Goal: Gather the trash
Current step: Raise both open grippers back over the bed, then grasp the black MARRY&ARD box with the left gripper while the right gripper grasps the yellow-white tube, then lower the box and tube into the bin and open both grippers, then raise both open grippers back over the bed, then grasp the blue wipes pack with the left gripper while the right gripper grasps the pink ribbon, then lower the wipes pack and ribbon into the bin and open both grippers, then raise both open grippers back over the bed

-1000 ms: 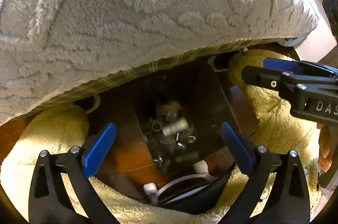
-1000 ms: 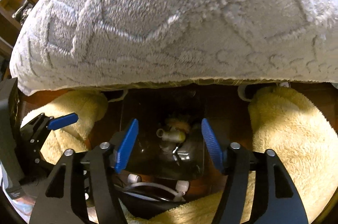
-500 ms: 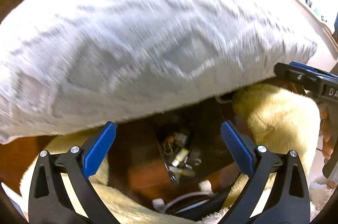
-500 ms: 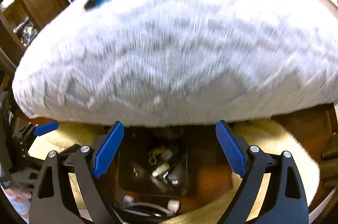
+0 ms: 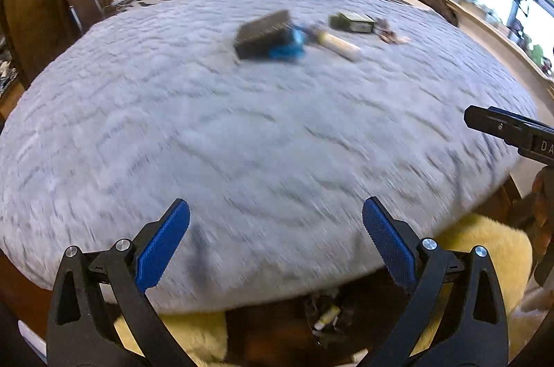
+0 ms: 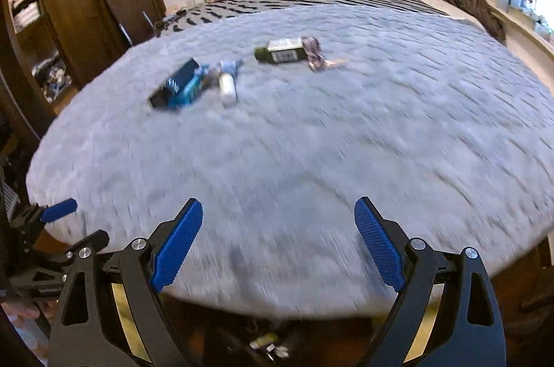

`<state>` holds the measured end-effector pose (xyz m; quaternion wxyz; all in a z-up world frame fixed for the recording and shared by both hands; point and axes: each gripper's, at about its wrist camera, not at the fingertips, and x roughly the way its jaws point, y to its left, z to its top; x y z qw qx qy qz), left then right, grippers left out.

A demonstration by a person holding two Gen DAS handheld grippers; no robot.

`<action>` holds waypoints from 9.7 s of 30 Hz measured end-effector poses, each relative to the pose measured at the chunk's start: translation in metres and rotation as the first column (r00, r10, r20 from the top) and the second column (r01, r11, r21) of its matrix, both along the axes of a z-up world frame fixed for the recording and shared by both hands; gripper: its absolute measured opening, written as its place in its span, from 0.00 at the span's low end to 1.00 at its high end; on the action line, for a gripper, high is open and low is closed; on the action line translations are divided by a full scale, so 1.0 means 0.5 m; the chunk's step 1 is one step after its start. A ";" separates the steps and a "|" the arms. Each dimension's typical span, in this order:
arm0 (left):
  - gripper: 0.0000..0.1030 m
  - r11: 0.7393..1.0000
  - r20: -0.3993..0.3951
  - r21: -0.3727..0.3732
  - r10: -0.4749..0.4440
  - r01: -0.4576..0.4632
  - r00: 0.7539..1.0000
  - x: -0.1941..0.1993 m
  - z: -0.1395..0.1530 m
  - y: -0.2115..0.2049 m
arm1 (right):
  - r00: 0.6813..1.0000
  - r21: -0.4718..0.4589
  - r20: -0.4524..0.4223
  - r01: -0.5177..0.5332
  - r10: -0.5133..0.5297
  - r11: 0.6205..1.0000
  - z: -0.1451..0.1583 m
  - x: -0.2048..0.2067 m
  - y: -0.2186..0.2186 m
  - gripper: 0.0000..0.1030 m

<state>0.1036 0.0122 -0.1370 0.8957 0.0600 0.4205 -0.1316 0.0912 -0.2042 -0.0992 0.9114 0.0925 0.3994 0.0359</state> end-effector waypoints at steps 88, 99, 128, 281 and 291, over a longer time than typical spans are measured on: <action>0.69 0.981 0.026 -0.099 -0.163 0.164 0.986 -0.150 0.009 -0.084 | 0.994 -0.004 0.025 -0.108 0.108 0.994 0.004 -0.214 0.018 0.20; 0.69 0.985 -0.192 -0.089 -0.162 0.147 0.968 -0.226 -0.164 -0.086 | 0.979 0.046 -0.147 -0.135 0.141 0.990 -0.113 -0.255 0.049 0.20; 0.78 0.993 -0.476 -0.041 -0.117 0.111 0.872 -0.194 -0.391 -0.093 | 0.894 0.085 -0.438 -0.069 0.099 0.994 -0.346 -0.225 0.059 0.31; 0.89 0.993 -0.242 -0.022 -0.119 0.117 0.963 -0.205 -0.188 -0.077 | 0.961 -0.013 -0.273 -0.035 0.030 0.999 -0.190 -0.225 0.047 0.96; 0.92 0.996 -0.096 -0.005 -0.087 0.086 0.992 -0.171 -0.071 -0.056 | 0.992 -0.078 -0.125 0.004 -0.014 0.997 -0.054 -0.199 0.005 0.96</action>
